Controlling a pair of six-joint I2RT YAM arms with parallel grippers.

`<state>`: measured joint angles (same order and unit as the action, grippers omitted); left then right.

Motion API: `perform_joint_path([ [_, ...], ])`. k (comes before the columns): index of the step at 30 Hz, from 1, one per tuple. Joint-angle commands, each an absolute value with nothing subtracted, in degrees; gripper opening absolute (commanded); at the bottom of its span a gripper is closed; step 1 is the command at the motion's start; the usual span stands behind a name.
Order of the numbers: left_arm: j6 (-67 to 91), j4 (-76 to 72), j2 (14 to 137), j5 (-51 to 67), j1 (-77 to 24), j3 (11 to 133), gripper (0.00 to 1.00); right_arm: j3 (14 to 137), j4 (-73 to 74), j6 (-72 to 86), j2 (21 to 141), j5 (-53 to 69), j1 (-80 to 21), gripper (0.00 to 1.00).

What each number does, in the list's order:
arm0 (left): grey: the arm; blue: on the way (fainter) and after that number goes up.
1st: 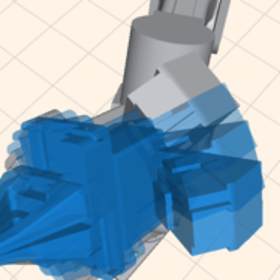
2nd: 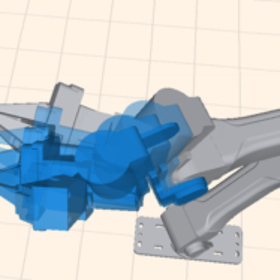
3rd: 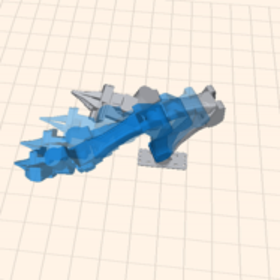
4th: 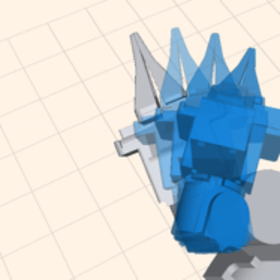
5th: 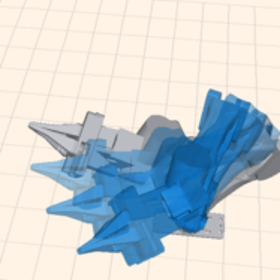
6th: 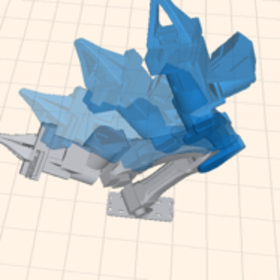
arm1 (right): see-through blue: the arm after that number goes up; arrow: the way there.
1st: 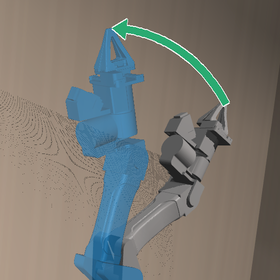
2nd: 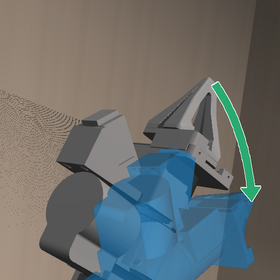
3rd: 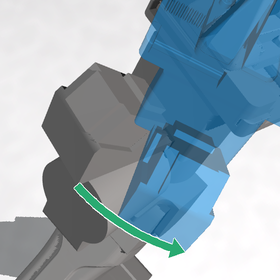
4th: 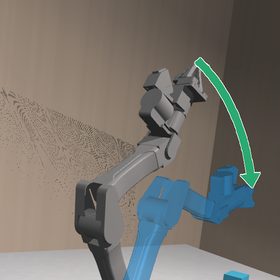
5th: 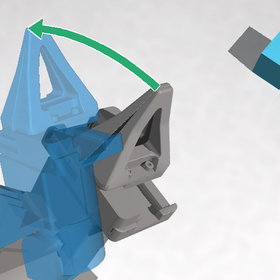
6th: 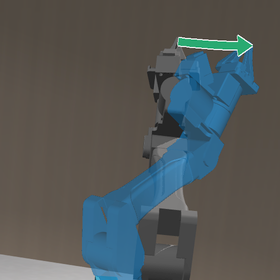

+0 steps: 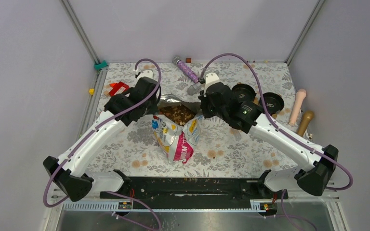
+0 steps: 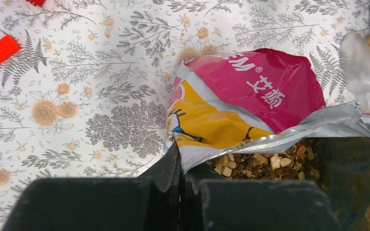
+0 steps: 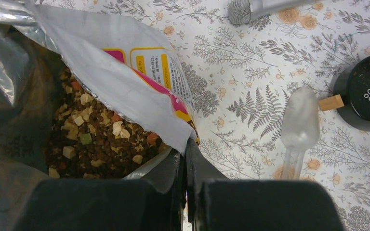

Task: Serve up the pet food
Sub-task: Open the pet food bag at the center of the board.

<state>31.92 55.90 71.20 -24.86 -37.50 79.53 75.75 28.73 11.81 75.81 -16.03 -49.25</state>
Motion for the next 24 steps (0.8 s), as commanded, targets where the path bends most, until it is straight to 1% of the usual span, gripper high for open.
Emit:
perform_joint_path([
  [1, 27.1, 50.9, 71.1, -32.1, -34.4, 86.6, 0.0, 80.4, 26.5, 11.6, 76.1, -16.4, -47.2, 0.08],
  [2, 26.8, 51.2, 71.3, -30.2, -34.4, 86.8, 0.05, 80.6, 27.5, 12.1, 76.1, -15.6, -47.2, 0.14],
  [3, 26.2, 51.5, 71.2, -27.7, -34.4, 86.6, 0.19, 80.5, 28.3, 12.7, 75.7, -14.9, -47.1, 0.23],
  [4, 25.6, 51.5, 70.8, -25.0, -34.4, 86.3, 0.44, 80.1, 28.6, 13.0, 75.0, -13.8, -47.2, 0.35],
  [5, 24.9, 51.6, 70.3, -21.9, -34.3, 86.0, 0.7, 79.4, 28.7, 13.2, 73.5, -13.3, -47.2, 0.58],
  [6, 24.8, 51.6, 69.6, -19.1, -34.3, 85.7, 0.87, 78.5, 28.8, 13.6, 72.2, -13.9, -47.2, 0.79],
  [7, 24.9, 51.7, 68.9, -16.7, -34.4, 85.3, 0.96, 77.4, 28.9, 14.1, 70.4, -15.5, -47.2, 0.97],
  [8, 25.3, 51.8, 68.0, -14.8, -34.4, 84.9, 0.98, 75.9, 28.8, 14.7, 68.3, -17.6, -47.2, 0.99],
  [10, 25.8, 52.1, 65.9, -13.0, -34.5, 84.0, 0.99, 72.9, 28.5, 15.7, 63.9, -20.3, -47.2, 1.0],
  [14, 25.4, 50.8, 59.0, -13.0, -34.5, 79.2, 0.99, 67.3, 28.3, 17.2, 54.7, -20.1, -47.1, 0.99],
  [20, 25.4, 42.0, 42.8, -16.5, -34.5, 67.1, 0.99, 61.3, 31.6, 22.2, 45.3, -23.9, -47.1, 1.0],
  [24, 26.3, 40.0, 35.7, -22.8, -34.5, 60.5, 0.99, 57.8, 34.5, 25.5, 44.2, -32.4, -46.3, 0.99],
])
